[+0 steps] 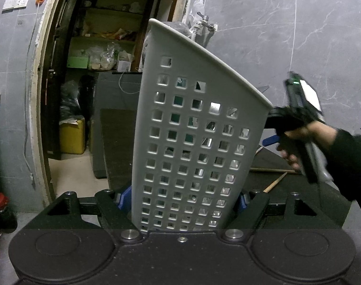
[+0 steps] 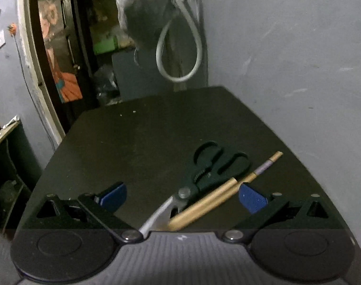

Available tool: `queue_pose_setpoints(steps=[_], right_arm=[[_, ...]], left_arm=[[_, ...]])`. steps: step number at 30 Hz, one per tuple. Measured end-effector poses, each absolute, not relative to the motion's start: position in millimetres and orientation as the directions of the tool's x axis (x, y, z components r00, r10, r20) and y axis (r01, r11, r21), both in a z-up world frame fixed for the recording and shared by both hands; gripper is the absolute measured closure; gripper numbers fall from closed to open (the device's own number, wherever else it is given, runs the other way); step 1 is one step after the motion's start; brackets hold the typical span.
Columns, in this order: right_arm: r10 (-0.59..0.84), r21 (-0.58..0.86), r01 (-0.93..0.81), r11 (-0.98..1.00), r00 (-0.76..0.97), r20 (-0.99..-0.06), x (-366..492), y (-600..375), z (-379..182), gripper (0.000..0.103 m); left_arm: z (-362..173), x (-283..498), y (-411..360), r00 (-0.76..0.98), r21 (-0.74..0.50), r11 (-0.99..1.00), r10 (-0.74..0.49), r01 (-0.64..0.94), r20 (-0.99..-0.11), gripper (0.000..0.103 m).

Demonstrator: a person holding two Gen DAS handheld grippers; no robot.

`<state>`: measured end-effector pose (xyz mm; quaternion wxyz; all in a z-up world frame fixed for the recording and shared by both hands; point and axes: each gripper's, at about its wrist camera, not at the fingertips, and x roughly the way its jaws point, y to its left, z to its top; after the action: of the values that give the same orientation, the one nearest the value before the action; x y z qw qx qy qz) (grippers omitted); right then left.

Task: Organize utensils
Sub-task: 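Lower the open right tool to the black scissors on the table, then grasp the black scissors at the pivot with the right tool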

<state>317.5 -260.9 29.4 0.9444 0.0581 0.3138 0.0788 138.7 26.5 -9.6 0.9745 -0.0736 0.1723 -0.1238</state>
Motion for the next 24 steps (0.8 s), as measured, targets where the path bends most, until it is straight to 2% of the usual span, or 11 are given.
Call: queue_pose_setpoints(steps=[7,19,24], right_arm=[[0.123,0.156,-0.021,0.988,0.721,-0.682,369,-258,25,0.0],[0.125,0.198,0.02,0.98,0.713,-0.689,392,-268,24,0.0],[0.151,0.274,0.068,0.959,0.697,-0.701,405,-275,19,0.0]], left_arm=[[-10,140,29,0.908,-0.189,0.957,-0.271,0.219,-0.319,0.024],[-9,141,28,0.907,-0.185,0.959,-0.267,0.216,-0.325,0.024],[-7,142,24,0.906,-0.182,0.96,-0.263,0.213,-0.33,0.024]])
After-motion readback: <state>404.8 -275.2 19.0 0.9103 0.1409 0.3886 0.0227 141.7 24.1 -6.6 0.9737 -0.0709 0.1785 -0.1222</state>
